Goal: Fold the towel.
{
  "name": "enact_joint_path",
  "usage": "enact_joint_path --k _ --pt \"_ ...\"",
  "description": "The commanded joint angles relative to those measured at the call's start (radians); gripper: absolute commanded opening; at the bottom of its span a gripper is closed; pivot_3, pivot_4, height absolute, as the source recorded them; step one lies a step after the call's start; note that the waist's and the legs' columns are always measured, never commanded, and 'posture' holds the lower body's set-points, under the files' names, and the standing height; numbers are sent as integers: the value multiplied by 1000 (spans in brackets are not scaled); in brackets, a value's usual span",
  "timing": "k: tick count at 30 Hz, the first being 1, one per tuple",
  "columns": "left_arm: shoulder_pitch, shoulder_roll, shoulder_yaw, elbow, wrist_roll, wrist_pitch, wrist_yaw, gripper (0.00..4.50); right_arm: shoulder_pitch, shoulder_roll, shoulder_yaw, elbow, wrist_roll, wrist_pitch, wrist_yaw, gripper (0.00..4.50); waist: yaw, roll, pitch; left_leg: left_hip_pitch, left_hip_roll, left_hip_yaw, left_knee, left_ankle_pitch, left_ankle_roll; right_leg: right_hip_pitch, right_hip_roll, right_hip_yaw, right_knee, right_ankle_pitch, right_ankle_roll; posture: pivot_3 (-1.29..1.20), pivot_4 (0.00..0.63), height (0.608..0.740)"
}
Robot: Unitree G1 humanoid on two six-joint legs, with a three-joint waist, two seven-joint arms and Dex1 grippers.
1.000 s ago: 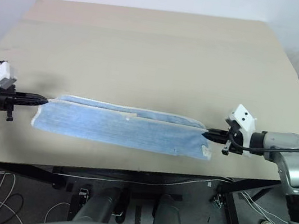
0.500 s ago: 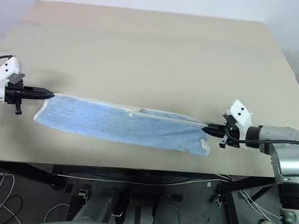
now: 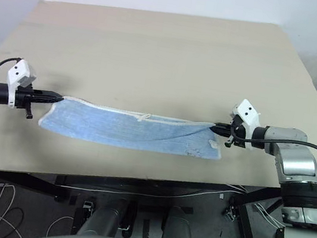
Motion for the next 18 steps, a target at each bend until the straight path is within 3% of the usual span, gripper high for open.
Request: enact_joint_path --k 1,18 --pt "-20 12 14 9 3 -21 3 60 8 -20 -3 -42 -5 -6 22 0 1 0 0 0 0 0 0 0 0 0 0 0 0 0 0 0 150 740" --pt "-23 17 27 5 2 -47 56 60 -52 -31 -10 74 -63 -80 35 0 0 0 0 0 0 0 0 0 0 0 0 0 0 0 0 0 150 740"
